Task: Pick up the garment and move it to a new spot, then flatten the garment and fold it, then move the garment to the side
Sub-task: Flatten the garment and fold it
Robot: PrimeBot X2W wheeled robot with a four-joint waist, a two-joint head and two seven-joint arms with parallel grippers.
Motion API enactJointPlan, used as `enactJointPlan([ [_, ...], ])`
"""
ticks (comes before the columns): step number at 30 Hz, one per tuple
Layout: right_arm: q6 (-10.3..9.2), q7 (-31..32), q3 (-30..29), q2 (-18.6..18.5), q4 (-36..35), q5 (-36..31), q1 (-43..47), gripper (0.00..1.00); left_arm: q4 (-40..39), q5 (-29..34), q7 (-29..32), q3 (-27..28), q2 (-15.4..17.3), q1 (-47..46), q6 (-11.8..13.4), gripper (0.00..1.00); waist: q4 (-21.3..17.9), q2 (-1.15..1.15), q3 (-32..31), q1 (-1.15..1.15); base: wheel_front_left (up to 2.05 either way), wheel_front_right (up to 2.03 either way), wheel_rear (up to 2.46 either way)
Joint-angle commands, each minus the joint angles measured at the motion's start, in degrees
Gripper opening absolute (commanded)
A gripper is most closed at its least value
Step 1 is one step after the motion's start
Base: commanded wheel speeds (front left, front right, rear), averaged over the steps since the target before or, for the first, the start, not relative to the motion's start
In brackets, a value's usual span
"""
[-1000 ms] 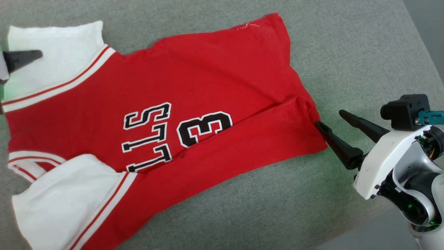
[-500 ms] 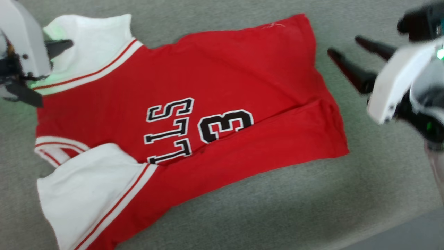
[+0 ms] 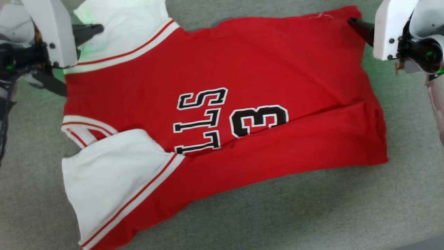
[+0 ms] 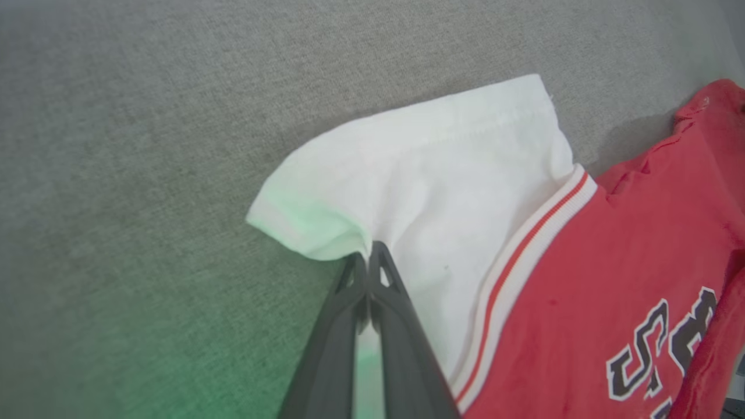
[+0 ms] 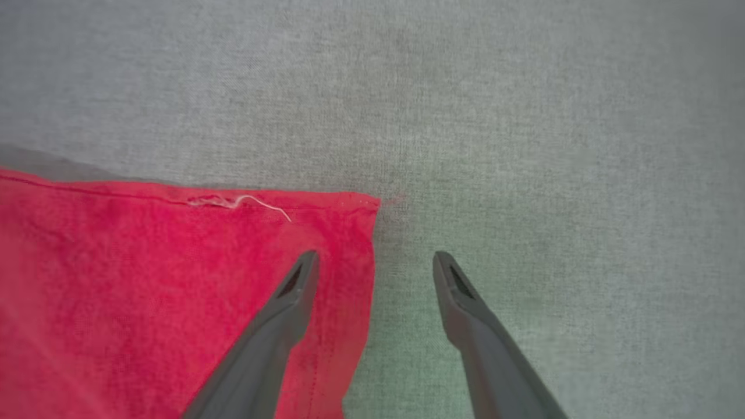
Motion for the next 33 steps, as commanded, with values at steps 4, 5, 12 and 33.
enactJointPlan([
  [4, -0.11, -1.4, 0.2, 1.4, 5.2, 0.2, -2.6, 1.00, -0.9, -1.1, -0.8, -1.3, -0.1, -1.7, -0.2, 0.00, 1.7, 0.00, 2.0, 0.00, 0.00, 0.00, 0.00],
  [5, -0.11, -1.7, 0.5, 1.6, 6.1, 0.0, -2.9, 1.00, -1.0, -1.3, -1.0, -1.5, -0.1, -1.9, -0.2, 0.00, 1.8, 0.00, 2.2, 0.00, 0.00, 0.00, 0.00],
  [12, -0.11, -4.3, 3.1, 2.6, 10.5, 1.3, -4.4, 0.02, -1.7, -2.8, -2.4, -3.5, 0.3, -3.0, -0.2, 0.00, 2.3, 0.00, 2.8, 0.00, 0.00, 0.00, 0.00],
  [33, -0.11, -12.8, 12.6, -6.5, 1.9, 13.1, 2.6, 0.00, -16.6, -10.1, -13.3, -8.9, 4.2, 1.3, -0.2, 0.00, 5.4, 0.00, -5.2, 0.00, 0.00, 0.00, 0.00],
])
